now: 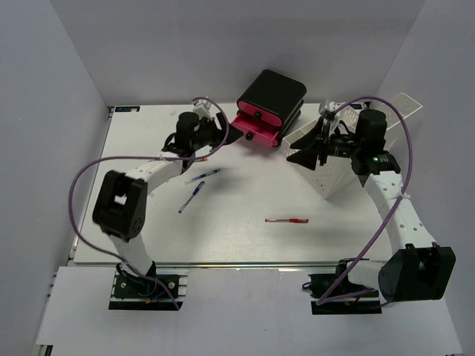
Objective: Organize the desk
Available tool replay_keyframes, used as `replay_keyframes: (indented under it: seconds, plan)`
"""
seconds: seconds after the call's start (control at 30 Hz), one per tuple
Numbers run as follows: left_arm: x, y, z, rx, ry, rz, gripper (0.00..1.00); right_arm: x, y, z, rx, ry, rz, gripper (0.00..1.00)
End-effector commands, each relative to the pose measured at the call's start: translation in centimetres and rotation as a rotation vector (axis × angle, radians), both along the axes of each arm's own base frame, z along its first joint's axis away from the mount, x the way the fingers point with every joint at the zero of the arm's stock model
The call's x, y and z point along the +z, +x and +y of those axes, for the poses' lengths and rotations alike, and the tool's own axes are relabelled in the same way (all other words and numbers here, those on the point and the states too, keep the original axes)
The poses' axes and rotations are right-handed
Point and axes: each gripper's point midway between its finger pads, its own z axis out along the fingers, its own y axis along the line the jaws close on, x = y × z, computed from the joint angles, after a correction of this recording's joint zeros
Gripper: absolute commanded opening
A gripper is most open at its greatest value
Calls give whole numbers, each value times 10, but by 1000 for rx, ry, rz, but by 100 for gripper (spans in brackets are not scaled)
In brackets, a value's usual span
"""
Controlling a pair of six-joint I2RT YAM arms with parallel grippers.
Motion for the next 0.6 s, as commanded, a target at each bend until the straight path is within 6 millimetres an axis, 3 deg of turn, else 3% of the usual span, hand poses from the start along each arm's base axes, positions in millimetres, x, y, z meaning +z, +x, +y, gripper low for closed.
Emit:
replay_keyframes:
  seconds: [0.0,0.03,0.07,0.1,0.13,0.17,0.2,0.23,0.27,0.3,0.33,0.37,0.4,0.43,0.47,0.57]
  plan:
    - [32,-38,18,-51,23,-37,70,-6,-4,10,65,-78,-95,58]
    - [14,-55,24,-79,70,-4,60,-10,-2,13,78,-93,-101,57]
    - [14,-62,32,-83,94,-8,52,-15,-4,19,102,-112,-110,56]
    - [28,-77,38,-93,109,-43,44,-31,-3,21,111,-167,-109,53]
    - [26,-83,47,-104,164,-71,24,-36,-1,23,115,-195,-119,50]
    - [22,-103,57,-114,206,-56,16,-49,-4,27,120,-249,-98,46]
    - [22,-112,63,-115,232,-67,11,-60,-2,28,136,-294,-126,43]
    - [6,-126,72,-125,284,-56,3,-71,-1,28,138,-334,-126,39]
    - [5,-132,78,-111,303,-72,3,-90,-7,29,148,-401,-107,33]
    - [20,-142,84,-101,301,-130,2,-102,-10,27,155,-441,-108,30]
    - [11,-150,89,-97,323,-138,5,-113,-12,26,178,-481,-155,28]
    - [10,-152,96,-71,338,-157,9,-137,-19,18,183,-541,-143,26]
    - [21,-157,101,-51,341,-207,16,-143,-23,16,192,-565,-177,26]
    - [20,-158,105,-35,352,-219,25,-151,-26,13,208,-591,-208,28]
    - [17,-158,110,-13,368,-223,48,-160,-27,8,203,-623,-219,34]
    - [30,-157,118,23,402,-250,67,-184,-45,-3,238,-674,-226,45]
